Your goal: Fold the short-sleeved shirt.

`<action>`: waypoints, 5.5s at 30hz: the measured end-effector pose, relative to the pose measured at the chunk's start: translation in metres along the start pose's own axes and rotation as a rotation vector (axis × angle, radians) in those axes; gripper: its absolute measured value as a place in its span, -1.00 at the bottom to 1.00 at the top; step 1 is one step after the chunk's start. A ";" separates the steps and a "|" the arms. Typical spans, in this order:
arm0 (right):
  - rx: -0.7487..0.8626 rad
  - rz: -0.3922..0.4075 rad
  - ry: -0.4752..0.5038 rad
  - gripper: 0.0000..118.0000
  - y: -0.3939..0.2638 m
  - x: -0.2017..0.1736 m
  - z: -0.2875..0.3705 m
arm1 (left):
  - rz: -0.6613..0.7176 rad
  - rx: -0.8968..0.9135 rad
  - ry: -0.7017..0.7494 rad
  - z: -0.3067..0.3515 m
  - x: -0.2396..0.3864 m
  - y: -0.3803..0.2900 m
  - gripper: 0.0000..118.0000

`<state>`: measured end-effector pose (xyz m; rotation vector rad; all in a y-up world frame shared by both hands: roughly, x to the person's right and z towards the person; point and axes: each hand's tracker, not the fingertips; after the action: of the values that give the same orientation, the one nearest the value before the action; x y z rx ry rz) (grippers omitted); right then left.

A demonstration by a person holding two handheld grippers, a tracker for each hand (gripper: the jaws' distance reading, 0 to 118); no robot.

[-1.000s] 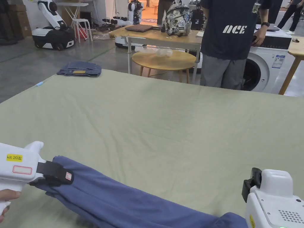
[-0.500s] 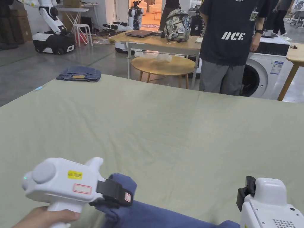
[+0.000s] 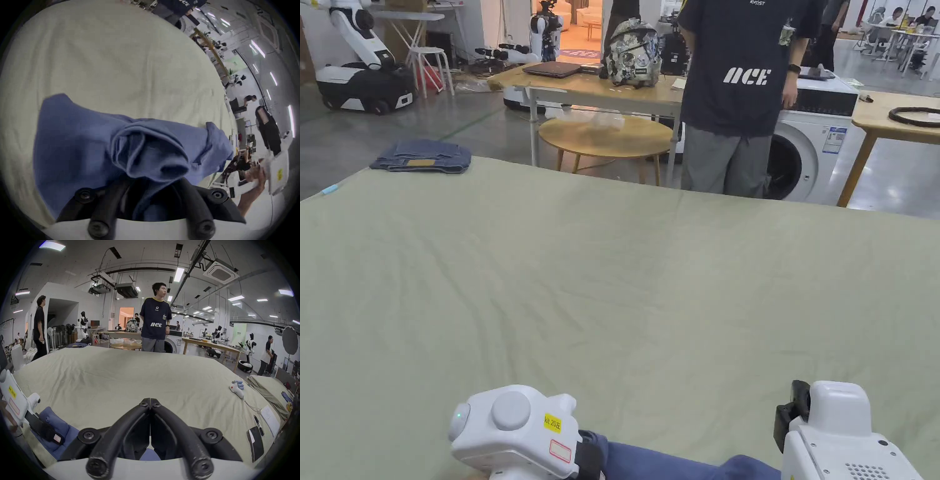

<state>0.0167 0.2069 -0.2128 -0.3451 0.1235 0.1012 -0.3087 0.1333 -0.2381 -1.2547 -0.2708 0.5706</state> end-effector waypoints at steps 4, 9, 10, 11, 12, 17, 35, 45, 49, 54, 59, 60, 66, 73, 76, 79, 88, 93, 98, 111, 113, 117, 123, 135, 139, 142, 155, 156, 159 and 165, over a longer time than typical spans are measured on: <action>-0.008 -0.003 -0.002 -1.00 0.000 0.000 0.001 | 0.012 -0.002 -0.112 0.016 0.004 0.000 -0.63; -0.002 -0.002 -0.001 -1.00 0.002 0.000 0.004 | -0.048 0.036 -0.151 0.047 0.012 0.002 -0.09; -0.001 -0.003 -0.001 -1.00 0.002 0.000 0.004 | -0.059 0.046 -0.186 0.054 0.011 0.002 -0.09; 0.000 -0.005 -0.001 -1.00 0.002 0.000 0.005 | -0.059 0.055 -0.217 0.061 0.010 0.002 -0.10; -0.001 -0.008 0.001 -1.00 0.002 0.001 0.005 | -0.063 0.067 -0.246 0.067 0.009 0.002 -0.13; -0.011 -0.024 0.004 -1.00 -0.002 0.002 0.005 | -0.079 0.110 -0.136 0.079 0.003 0.000 -0.69; -0.027 -0.020 -0.003 -1.00 -0.010 0.006 0.009 | -0.032 -0.003 -0.225 -0.025 0.014 -0.007 -0.89; -0.031 -0.038 -0.011 -1.00 -0.012 0.012 0.008 | -0.042 -0.039 -0.274 -0.044 0.016 -0.006 -0.91; -0.032 -0.042 -0.016 -1.00 -0.012 0.014 0.007 | -0.070 -0.059 -0.276 -0.041 0.021 -0.010 -0.91; -0.025 -0.058 -0.013 -1.00 -0.009 0.016 0.011 | -0.064 -0.030 -0.283 -0.012 0.018 -0.003 -0.91; 0.003 -0.047 -0.019 -1.00 -0.004 0.018 0.015 | -0.027 0.120 -0.347 0.070 -0.001 -0.011 -0.84; 0.012 -0.050 -0.017 -1.00 -0.004 0.020 0.015 | -0.020 0.151 -0.340 0.082 -0.010 -0.012 -0.74; 0.044 -0.068 -0.019 -1.00 -0.004 0.022 0.015 | 0.046 0.252 -0.251 0.122 -0.068 -0.013 -0.07; 0.014 -0.079 -0.014 -1.00 -0.006 0.022 0.010 | 0.138 0.141 -0.218 0.101 -0.108 -0.018 0.12; 0.009 -0.083 -0.012 -1.00 -0.008 0.022 0.011 | 0.127 0.120 -0.210 0.084 -0.114 -0.022 0.12; 0.005 -0.086 -0.016 -1.00 -0.008 0.023 0.011 | 0.124 0.135 -0.381 0.068 -0.122 -0.024 0.12; -0.005 -0.104 -0.016 -1.00 -0.010 0.026 0.012 | 0.169 0.137 -0.472 0.046 -0.130 -0.024 0.03; -0.007 -0.101 -0.013 -1.00 -0.010 0.026 0.012 | 0.137 0.183 -0.457 0.066 -0.102 -0.035 -0.92; -0.003 -0.103 -0.010 -1.00 -0.008 0.024 0.012 | 0.046 0.219 -0.439 0.099 -0.080 -0.036 -0.96; 0.018 -0.087 0.023 -1.00 -0.001 0.010 0.012 | -0.005 0.374 -0.049 0.210 -0.100 -0.023 -0.96; 0.020 -0.084 0.029 -1.00 0.000 0.009 0.012 | -0.040 0.370 0.024 0.217 -0.089 -0.024 -0.96; 0.018 -0.077 0.039 -1.00 -0.001 0.007 0.012 | -0.073 0.336 0.061 0.213 -0.053 -0.029 -0.96; -0.001 -0.082 0.045 -1.00 -0.004 0.006 0.009 | -0.166 0.292 0.019 0.192 -0.020 -0.018 -0.96; -0.019 -0.077 0.023 -1.00 -0.009 0.015 0.014 | -0.312 0.117 0.001 0.103 0.080 -0.012 -0.96; -0.028 -0.082 0.008 -1.00 -0.012 0.020 0.016 | -0.325 0.061 0.056 0.050 0.113 -0.017 -0.96; -0.037 -0.085 -0.002 -1.00 -0.014 0.023 0.018 | -0.310 0.002 0.110 0.004 0.123 -0.017 -0.96; -0.045 -0.088 -0.017 -1.00 -0.014 0.030 0.020 | -0.305 0.062 -0.032 0.027 0.119 -0.031 -0.45; -0.043 -0.091 -0.016 -1.00 -0.014 0.029 0.019 | -0.293 0.087 -0.062 0.037 0.116 -0.030 -0.42; -0.045 -0.092 -0.013 -1.00 -0.014 0.028 0.018 | -0.239 0.141 -0.143 0.063 0.103 -0.022 -0.42; -0.050 -0.092 -0.004 -1.00 -0.016 0.026 0.017 | -0.156 0.137 -0.148 0.043 0.066 -0.002 -0.83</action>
<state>0.0461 0.1996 -0.1949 -0.4002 0.1010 0.0137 -0.2748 0.2040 -0.2307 -1.0505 -0.4430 0.5390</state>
